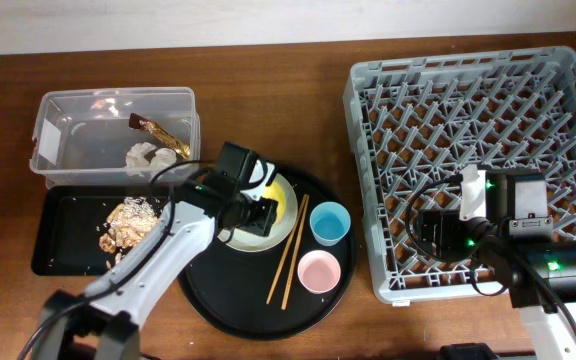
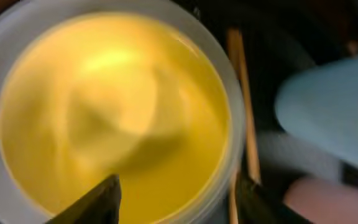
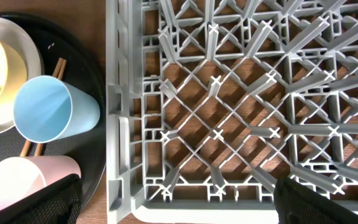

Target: Sort waste into correct bins and load items into the dishwasher rack

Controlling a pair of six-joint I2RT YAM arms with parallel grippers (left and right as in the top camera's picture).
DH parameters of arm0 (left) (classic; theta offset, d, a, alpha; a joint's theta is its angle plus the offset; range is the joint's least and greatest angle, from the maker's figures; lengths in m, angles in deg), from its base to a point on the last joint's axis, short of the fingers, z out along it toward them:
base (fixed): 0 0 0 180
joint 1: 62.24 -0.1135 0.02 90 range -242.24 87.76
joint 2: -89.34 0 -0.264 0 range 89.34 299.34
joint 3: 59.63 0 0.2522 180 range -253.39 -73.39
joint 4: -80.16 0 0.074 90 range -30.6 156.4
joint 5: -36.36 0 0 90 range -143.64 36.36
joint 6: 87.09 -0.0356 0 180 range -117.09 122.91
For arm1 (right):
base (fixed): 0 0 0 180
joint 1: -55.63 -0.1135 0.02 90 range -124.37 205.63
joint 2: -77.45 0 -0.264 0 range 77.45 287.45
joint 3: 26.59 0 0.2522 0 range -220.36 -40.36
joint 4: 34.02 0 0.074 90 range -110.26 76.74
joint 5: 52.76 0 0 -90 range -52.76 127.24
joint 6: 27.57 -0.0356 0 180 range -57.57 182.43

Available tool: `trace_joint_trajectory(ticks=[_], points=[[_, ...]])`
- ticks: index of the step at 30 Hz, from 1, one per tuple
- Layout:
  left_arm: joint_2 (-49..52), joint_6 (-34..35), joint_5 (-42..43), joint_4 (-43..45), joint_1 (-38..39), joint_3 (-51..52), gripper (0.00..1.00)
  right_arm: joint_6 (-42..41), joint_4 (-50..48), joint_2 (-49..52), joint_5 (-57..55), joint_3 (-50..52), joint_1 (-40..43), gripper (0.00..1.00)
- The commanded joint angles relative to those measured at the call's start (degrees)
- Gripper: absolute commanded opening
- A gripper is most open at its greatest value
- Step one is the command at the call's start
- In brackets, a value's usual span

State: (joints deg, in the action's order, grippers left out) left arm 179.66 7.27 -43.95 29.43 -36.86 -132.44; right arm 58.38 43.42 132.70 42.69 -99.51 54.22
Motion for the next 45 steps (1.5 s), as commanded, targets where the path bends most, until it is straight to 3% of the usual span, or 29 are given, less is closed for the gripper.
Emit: trace_joint_trajectory(ticks=[1, 3, 6, 9, 13, 15, 17, 18, 22, 25, 28, 29, 30, 32, 36, 37, 39, 45], points=[[-6.8, 0.0, 13.7, -2.9, 0.1, -3.8, 0.59, 0.0, 0.0, -0.1, 0.3, -1.1, 0.3, 0.99], [-8.0, 0.0, 20.3, -6.1, 1.3, -3.7, 0.59, 0.0, 0.0, -0.1, 0.3, -1.1, 0.3, 0.99], [-7.3, 0.0, 19.1, -9.9, 5.5, -3.3, 0.59, 0.0, 0.1, -0.1, 0.3, -1.1, 0.3, 0.99], [-5.3, 0.0, 10.5, -10.1, 12.0, -1.6, 0.58, 0.0, 0.5, -0.1, 0.3, -1.1, 0.3, 0.99], [0.9, 0.4, 5.3, -9.5, 16.3, -0.4, 0.57, 0.0, 0.7, -0.1, 0.3, -1.1, 0.3, 0.99], [5.6, 2.0, 5.3, -9.3, 16.6, -0.4, 0.46, 0.0, 0.7, -0.1, 0.3, -1.1, 0.3, 0.99], [7.3, 2.5, 5.3, -9.0, 16.5, -0.4, 0.08, 0.0, 0.7, -0.1, 0.3, -1.1, 0.3, 0.99], [7.0, 2.5, 5.3, -9.0, 16.5, -0.7, 0.00, 0.0, 0.7, -0.1, 0.3, -1.1, 0.3, 0.99], [-0.3, 2.5, 5.2, -11.5, 16.0, -4.2, 0.00, 0.0, 0.9, -0.1, 0.2, -1.1, 0.3, 0.99], [-9.9, 3.5, 5.3, -11.1, 10.3, -5.1, 0.00, 0.0, 0.8, -0.1, -0.2, -1.1, 0.3, 0.99], [-13.2, 14.5, 6.6, -7.4, 1.1, -5.1, 0.00, -3.0, -1.9, 0.0, -0.1, -1.1, 0.3, 0.99], [-12.8, 18.2, 12.6, -3.5, -2.7, -4.8, 0.00, -6.0, -3.9, 0.5, 0.5, -1.1, 0.3, 0.99], [-11.7, 18.3, 24.9, 2.6, -6.8, -4.6, 0.00, -6.3, -6.0, 1.3, 4.8, -1.1, 0.3, 0.99], [-8.9, 21.5, 40.0, 11.1, -10.9, -4.6, 0.00, -5.2, -8.9, 4.3, 18.3, -1.1, 0.3, 0.99], [-1.9, 28.3, 57.4, 23.2, -13.7, -4.6, 0.00, 0.3, -12.3, 10.1, 43.2, -1.1, 0.3, 0.99], [0.5, 28.5, 63.0, 25.7, -13.7, -4.6, 0.00, 5.5, -15.0, 12.5, 53.7, -1.1, 0.3, 0.99], [2.0, 28.5, 67.3, 26.0, -13.4, -4.6, 0.00, 7.1, -18.3, 15.6, 61.6, -1.1, 0.3, 0.99], [2.0, 28.5, 66.2, 27.6, -7.2, -4.6, 0.00, 7.1, -22.3, 20.9, 68.2, -1.1, 0.1, 0.98]])
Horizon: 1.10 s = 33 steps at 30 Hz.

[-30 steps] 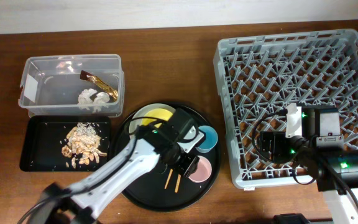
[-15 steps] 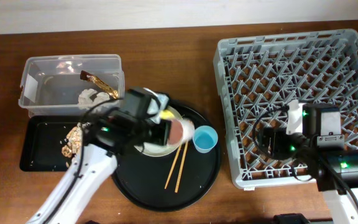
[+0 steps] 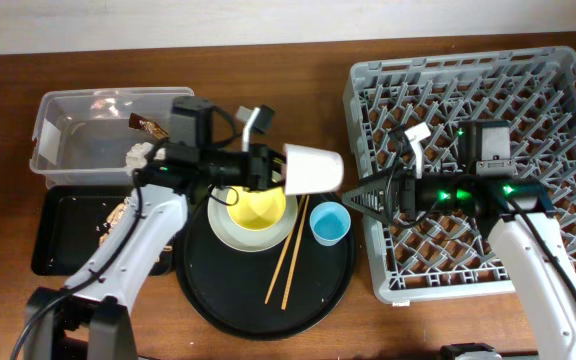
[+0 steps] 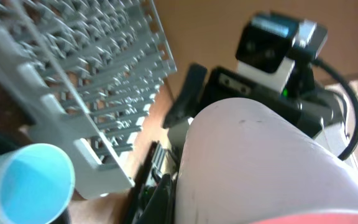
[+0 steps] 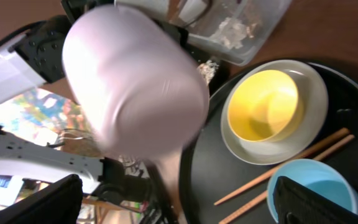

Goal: Sort waste into correct bins and load items into the dishwasher rack
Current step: 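Hand the pink cup from the left gripper to the right gripper, then place the pink cup upside down in the dish rack with right gripper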

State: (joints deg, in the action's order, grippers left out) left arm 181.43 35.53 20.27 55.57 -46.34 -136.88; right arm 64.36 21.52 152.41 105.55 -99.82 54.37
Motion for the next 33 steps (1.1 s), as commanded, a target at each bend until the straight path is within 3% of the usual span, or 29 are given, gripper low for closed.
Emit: trace_joint_trajectory(ticks=[1, 9, 16, 22, 23, 24, 27, 28, 33], points=[[0.2, 0.7, 1.1, 2.0, 3.2, -0.2, 0.00, 1.1, -1.1, 1.4, 6.8, -0.8, -0.3, 0.98], [0.2, 1.7, 0.2, 2.7, 5.5, -0.2, 0.00, 1.1, -10.0, 1.4, 14.3, -0.8, -5.6, 1.00], [0.2, 2.6, 0.3, 2.7, 5.5, -0.2, 0.00, 1.1, -12.1, 1.4, 14.2, -0.8, -6.0, 0.73], [0.2, 2.5, -0.2, 2.7, 5.4, -0.2, 0.00, 1.1, -12.9, 1.4, 13.6, -0.8, -5.8, 0.65], [0.2, 1.8, -0.9, 2.7, 5.4, -0.2, 0.07, 1.1, -13.0, 1.4, 13.5, -0.8, -5.8, 0.64], [0.2, -1.1, -1.4, 2.4, 5.4, -0.2, 0.14, 1.1, -12.9, 1.4, 12.7, -0.8, -5.8, 0.64], [0.2, -9.3, -12.0, -6.4, 5.2, -0.2, 0.24, 1.0, -12.6, 1.4, 8.0, -0.8, -5.8, 0.49], [0.1, -14.6, -19.1, -13.0, 3.9, -0.2, 0.27, 0.6, -10.9, 1.4, 1.9, -0.8, -5.8, 0.47], [-5.7, -23.3, -32.4, -24.3, -6.3, -0.2, 0.37, 0.7, -4.0, 0.3, -16.0, -1.4, -4.3, 0.46]])
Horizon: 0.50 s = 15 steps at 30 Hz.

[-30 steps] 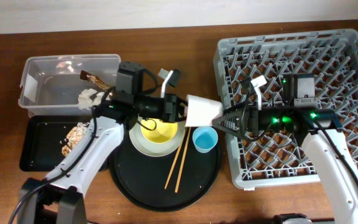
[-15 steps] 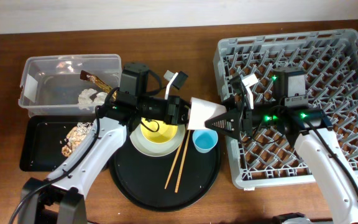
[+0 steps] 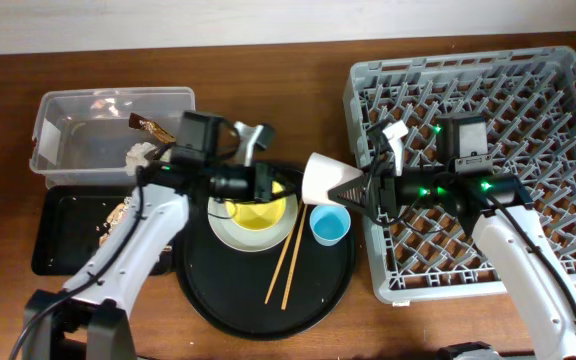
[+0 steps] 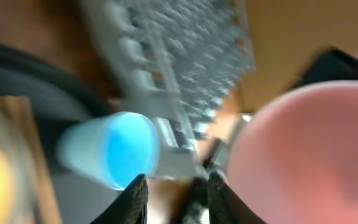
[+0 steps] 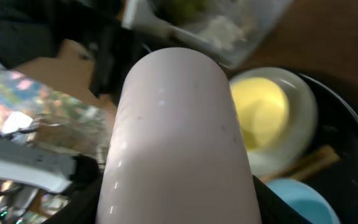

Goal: Sort waste into correct bins and load items into the dishwasher rack
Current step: 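Place the pink cup upside down in the dish rack with right gripper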

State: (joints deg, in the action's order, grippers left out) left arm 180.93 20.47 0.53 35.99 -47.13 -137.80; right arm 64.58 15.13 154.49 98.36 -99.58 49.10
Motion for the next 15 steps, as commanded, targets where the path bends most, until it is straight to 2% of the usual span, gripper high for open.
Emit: trace_joint_trajectory(ticks=[1, 3, 6, 10, 15], points=[[-6.6, -9.3, -14.9, -6.7, -7.1, 0.7, 0.39, 0.5, 4.4, -2.3, -11.5, -2.3, 1.9, 0.46], [-10.8, -10.2, -19.8, -11.6, -11.8, 0.7, 0.43, 0.4, 10.5, -3.5, -18.5, -4.6, 4.3, 0.46], [-16.4, -10.2, -25.9, -18.8, -18.9, 0.7, 0.43, 0.4, 24.6, -3.8, -32.0, -11.8, 10.1, 0.40], [-17.9, -10.2, -30.0, -22.4, -21.3, 0.7, 0.50, -1.8, 36.3, -3.7, -49.1, -19.8, 16.0, 0.40], [-17.9, -10.2, -30.0, -22.4, -21.2, 0.7, 0.50, -3.1, 39.5, -0.8, -54.8, -20.6, 20.9, 0.40]])
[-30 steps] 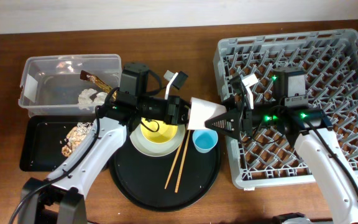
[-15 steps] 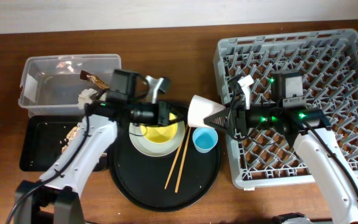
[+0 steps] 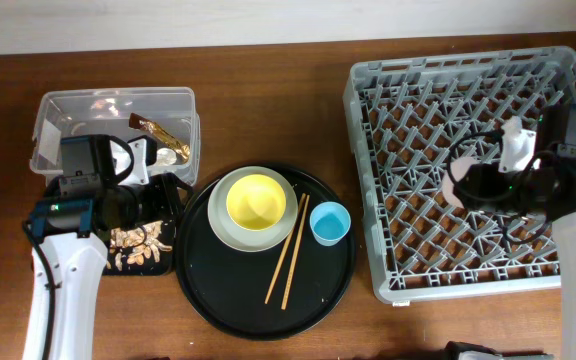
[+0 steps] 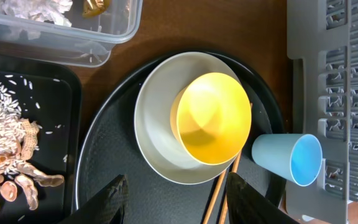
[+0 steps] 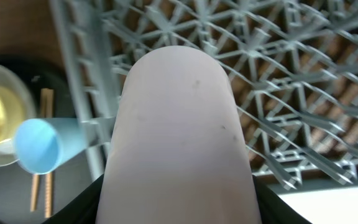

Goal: Sort waste into correct bins and load items into the dishwasher rack
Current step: 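Place the pink cup upside down in the dish rack with right gripper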

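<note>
My right gripper (image 3: 473, 185) is shut on the pink cup (image 3: 459, 183) and holds it on its side above the middle of the grey dishwasher rack (image 3: 448, 85). In the right wrist view the pink cup (image 5: 176, 124) fills most of the picture, with the rack (image 5: 291, 81) beneath it. My left gripper (image 3: 158, 197) is open and empty at the left, over the edge of the scrap tray. Its fingers (image 4: 107, 199) frame the round black tray (image 4: 104, 180). On that tray lie a yellow bowl (image 4: 213, 118) in a white plate (image 4: 157, 137), a blue cup (image 4: 288, 158) and wooden chopsticks (image 3: 290, 250).
A clear plastic bin (image 3: 113, 130) with wrappers and tissue stands at the back left. In front of it is a black rectangular tray (image 3: 48, 235) with food scraps. The blue cup (image 5: 39, 146) lies close to the rack's left wall.
My right gripper has carried the pink cup from above the round tray to above the middle of the rack. My left gripper has drawn back left to the scrap tray, open and empty.
First my left gripper was down at the yellow bowl, the pink cup stood on the tray, and my right gripper hung over the rack. Then my left gripper held the cup up toward the open right one. Then the right had it, and now holds it over the rack.
</note>
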Controlling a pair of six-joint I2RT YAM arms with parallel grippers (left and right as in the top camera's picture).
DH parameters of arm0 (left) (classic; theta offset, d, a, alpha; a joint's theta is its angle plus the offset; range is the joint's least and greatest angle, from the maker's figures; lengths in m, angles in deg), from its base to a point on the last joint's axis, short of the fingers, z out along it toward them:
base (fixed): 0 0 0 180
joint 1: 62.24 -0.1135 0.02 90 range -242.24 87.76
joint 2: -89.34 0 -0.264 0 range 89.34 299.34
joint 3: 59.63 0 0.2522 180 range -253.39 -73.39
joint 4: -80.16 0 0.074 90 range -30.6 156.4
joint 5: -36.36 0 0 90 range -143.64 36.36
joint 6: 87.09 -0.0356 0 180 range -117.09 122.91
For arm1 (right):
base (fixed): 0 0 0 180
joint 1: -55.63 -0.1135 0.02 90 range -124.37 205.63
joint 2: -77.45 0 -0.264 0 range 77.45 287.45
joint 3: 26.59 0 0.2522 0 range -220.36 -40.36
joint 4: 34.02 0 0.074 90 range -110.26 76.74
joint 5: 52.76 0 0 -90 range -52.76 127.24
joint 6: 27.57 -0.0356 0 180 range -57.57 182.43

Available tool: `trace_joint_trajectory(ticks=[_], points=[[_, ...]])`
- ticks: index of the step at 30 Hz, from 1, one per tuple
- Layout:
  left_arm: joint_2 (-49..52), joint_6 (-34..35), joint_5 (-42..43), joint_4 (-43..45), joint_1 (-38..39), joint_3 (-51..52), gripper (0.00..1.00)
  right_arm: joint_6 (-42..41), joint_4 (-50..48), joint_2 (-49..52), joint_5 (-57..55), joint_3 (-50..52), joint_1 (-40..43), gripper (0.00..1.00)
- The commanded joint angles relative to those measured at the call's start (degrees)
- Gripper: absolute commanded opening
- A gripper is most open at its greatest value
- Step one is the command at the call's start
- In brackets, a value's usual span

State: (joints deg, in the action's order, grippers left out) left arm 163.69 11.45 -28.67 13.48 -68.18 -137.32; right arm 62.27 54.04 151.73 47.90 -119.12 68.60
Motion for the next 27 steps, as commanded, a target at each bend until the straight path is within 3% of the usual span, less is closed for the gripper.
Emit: trace_joint_trajectory(ticks=[1, 6, 10, 11, 12, 20, 27], points=[[-0.6, -1.2, -0.8, 0.1, -0.2, 0.2, 0.50, -0.8, 0.7, 3.6, -5.5, -1.1, 2.0, 0.40], [-0.6, -1.2, -0.8, 0.1, -0.2, 0.2, 0.50, -0.7, 0.0, 12.6, -5.4, -1.1, 2.4, 0.46], [-0.6, -1.2, -0.8, 0.1, -0.2, 0.2, 0.50, -0.7, -2.4, 19.3, -4.5, -1.1, 2.4, 0.71], [-0.6, -1.2, -0.8, 0.1, -0.2, 0.2, 0.50, -0.7, -2.3, 19.5, -2.7, -1.1, 2.4, 0.83], [-0.6, -1.2, -0.8, 0.1, -0.2, 0.2, 0.50, -0.7, -2.3, 19.2, -1.3, -1.1, 2.4, 0.90], [-0.6, -2.8, -0.4, 0.7, 2.6, 0.2, 0.50, 2.9, -0.5, 10.6, 10.1, -3.3, 0.0, 0.86], [4.6, -3.0, -0.9, 10.4, 23.9, 0.2, 0.54, 3.4, 0.4, 7.8, 10.0, -3.3, -6.0, 0.87]])
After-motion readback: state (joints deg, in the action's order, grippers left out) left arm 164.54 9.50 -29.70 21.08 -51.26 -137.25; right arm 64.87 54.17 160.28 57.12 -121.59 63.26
